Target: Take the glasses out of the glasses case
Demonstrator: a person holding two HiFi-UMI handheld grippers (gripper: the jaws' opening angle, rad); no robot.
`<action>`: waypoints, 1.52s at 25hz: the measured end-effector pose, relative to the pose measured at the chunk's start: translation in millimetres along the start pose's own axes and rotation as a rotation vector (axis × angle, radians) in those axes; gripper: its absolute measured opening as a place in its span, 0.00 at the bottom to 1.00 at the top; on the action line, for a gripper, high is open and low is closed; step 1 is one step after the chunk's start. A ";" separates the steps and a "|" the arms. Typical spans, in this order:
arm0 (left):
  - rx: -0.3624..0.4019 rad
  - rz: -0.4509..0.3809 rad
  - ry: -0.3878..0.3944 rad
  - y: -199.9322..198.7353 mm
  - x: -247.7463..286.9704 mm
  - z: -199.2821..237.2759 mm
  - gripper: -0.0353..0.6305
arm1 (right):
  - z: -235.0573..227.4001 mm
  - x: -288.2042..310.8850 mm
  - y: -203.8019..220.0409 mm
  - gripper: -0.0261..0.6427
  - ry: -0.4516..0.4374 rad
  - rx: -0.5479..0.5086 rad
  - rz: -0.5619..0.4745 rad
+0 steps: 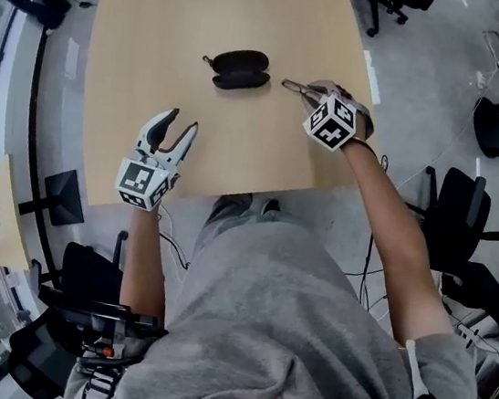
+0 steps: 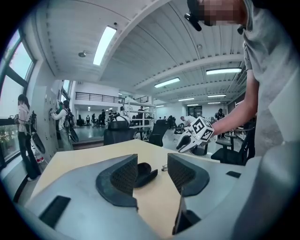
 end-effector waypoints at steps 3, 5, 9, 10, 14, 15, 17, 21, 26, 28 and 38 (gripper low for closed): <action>-0.019 -0.077 -0.040 -25.0 -23.6 -10.1 0.34 | 5.5 -38.4 -16.2 0.17 0.027 0.049 -0.100; -0.045 -0.134 -0.070 -42.1 -39.7 -16.7 0.30 | 9.6 -65.7 -26.3 0.17 0.033 0.090 -0.177; -0.093 -0.240 -0.118 -76.8 -65.0 -26.3 0.16 | 12.0 -121.0 -46.5 0.06 0.050 0.151 -0.335; -0.103 -0.260 -0.126 -85.3 -71.3 -29.5 0.12 | 13.0 -135.5 -51.6 0.05 0.049 0.167 -0.373; -0.168 -0.314 -0.107 -117.6 -98.9 -48.2 0.06 | 23.8 -199.1 -73.7 0.05 0.007 0.269 -0.554; -0.194 -0.326 -0.095 -125.8 -105.8 -52.5 0.06 | 27.5 -214.1 -77.3 0.05 -0.008 0.293 -0.600; -0.222 -0.348 -0.084 -140.8 -118.0 -59.1 0.06 | 34.1 -242.8 -83.5 0.05 -0.035 0.330 -0.688; -0.187 -0.345 -0.108 -158.9 -140.5 -68.9 0.06 | 46.5 -293.6 -98.2 0.05 -0.073 0.370 -0.835; -0.115 -0.361 -0.122 -167.4 -189.8 -78.3 0.06 | 77.7 -326.7 -121.3 0.05 -0.078 0.369 -0.928; -0.063 -0.360 -0.122 -165.5 -218.0 -84.6 0.06 | 99.0 -334.4 -126.7 0.05 -0.049 0.368 -0.930; -0.006 -0.398 -0.090 -133.1 -384.9 -125.3 0.06 | 251.6 -408.2 -143.7 0.05 0.078 0.408 -0.929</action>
Point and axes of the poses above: the fingertips, and each gripper's own axes: x forward along the fingers, z to its left, y out of its underside, the point moved 4 cm from there along -x, backward along the fingers, and after that the axes turned 4 degrees about -y, right-handed, at the moved point
